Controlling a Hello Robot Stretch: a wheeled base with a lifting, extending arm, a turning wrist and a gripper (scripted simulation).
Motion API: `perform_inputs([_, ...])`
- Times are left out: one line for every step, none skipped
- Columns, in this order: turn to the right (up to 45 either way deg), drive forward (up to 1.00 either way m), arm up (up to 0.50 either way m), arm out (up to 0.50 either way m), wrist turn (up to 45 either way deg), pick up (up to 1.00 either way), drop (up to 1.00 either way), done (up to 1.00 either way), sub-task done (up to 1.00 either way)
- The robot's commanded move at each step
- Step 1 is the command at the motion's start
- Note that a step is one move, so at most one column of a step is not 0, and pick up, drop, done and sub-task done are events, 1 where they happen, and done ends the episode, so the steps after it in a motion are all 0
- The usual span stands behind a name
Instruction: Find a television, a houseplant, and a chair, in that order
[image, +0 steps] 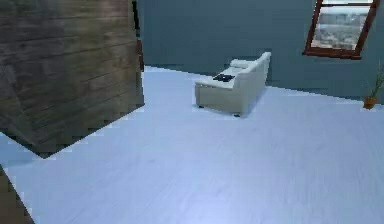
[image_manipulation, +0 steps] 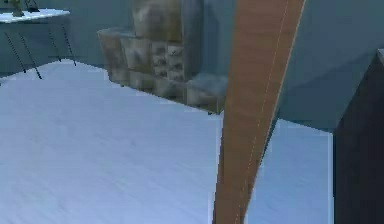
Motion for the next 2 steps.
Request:
perform_inputs([42.0, 0.00, 0.00, 0.00, 0.0, 0.00, 0.00, 0.00, 0.00])
perform_inputs([0.0, 0.30, 0.00, 0.00, 0.0, 0.00, 0.00, 0.00, 0.00])
